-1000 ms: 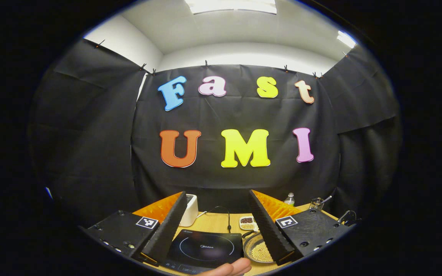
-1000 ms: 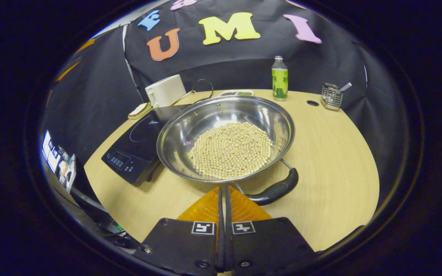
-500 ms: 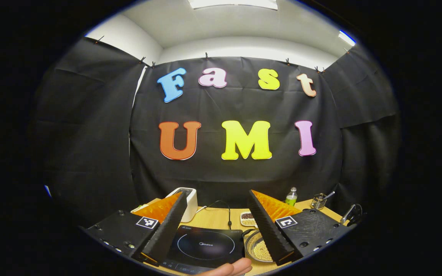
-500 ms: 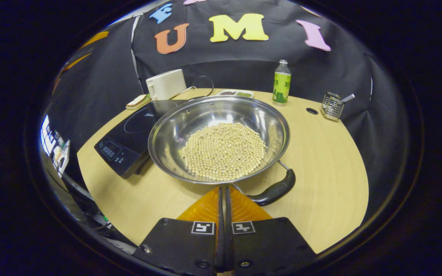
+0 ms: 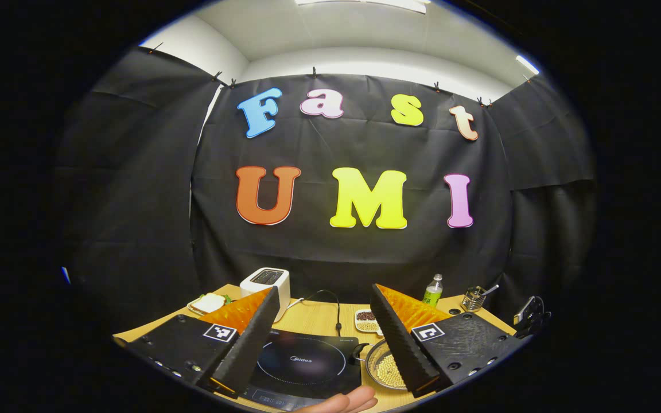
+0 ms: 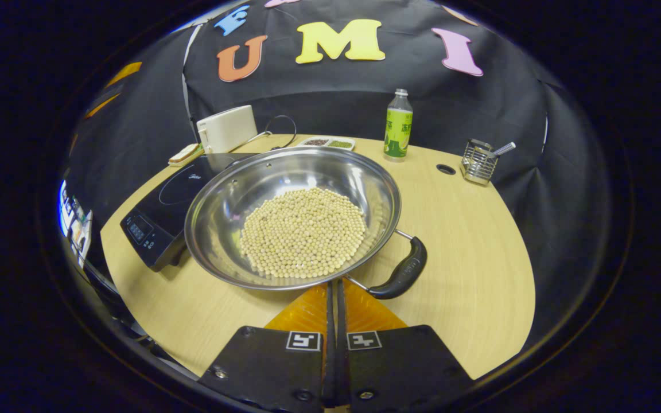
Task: First push the handle of the pot to place it horizontally, then grasp the pot with both hands and set it on the induction cooktop.
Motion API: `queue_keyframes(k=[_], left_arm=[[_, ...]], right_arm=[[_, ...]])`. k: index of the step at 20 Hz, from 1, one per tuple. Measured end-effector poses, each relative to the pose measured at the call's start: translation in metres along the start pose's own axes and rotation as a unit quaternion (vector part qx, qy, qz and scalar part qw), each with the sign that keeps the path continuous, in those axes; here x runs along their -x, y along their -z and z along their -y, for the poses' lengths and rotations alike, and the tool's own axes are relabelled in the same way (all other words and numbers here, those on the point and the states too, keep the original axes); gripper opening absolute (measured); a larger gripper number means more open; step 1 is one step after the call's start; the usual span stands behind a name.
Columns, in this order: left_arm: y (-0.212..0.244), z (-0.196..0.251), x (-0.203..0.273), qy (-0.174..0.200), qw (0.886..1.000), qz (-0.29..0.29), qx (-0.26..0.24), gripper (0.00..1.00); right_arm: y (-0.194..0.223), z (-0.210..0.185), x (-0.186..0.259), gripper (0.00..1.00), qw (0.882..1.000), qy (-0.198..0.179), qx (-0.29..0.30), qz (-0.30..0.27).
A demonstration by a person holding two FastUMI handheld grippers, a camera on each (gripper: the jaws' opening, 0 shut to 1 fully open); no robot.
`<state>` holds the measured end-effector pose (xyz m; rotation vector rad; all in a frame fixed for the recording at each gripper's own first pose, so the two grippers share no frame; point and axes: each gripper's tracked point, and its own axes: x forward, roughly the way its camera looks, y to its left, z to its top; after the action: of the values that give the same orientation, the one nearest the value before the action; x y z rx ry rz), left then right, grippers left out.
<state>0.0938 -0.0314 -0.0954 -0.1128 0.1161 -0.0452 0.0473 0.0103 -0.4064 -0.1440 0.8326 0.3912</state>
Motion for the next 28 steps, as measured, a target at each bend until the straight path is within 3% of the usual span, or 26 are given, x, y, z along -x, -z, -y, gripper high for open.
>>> queue_keyframes(k=[1,2,3,19,24,28], left_arm=[[0.003,0.001,-0.002,0.002,1.000,-0.005,-0.001,0.85],[0.007,0.004,-0.002,0.007,1.000,-0.009,-0.003,0.84],[0.010,0.007,-0.004,0.013,1.000,-0.014,-0.005,0.95],[0.061,0.034,-0.013,0.045,0.997,-0.060,-0.009,0.95],[0.089,0.024,-0.015,0.013,0.995,-0.094,0.002,0.95],[0.116,0.036,-0.020,0.026,0.992,-0.120,0.020,0.95]], right_arm=[[0.000,0.005,-0.001,0.01,1.000,0.004,0.002,-0.001],[-0.002,0.007,-0.002,0.00,1.000,0.005,0.005,0.000],[-0.003,0.010,-0.003,0.01,1.000,0.008,0.009,0.000],[-0.028,0.058,-0.038,0.04,0.995,0.091,0.044,0.009],[-0.034,0.064,-0.045,0.04,0.994,0.093,0.054,0.017],[-0.035,0.065,-0.039,0.01,0.995,0.093,0.029,0.026]])
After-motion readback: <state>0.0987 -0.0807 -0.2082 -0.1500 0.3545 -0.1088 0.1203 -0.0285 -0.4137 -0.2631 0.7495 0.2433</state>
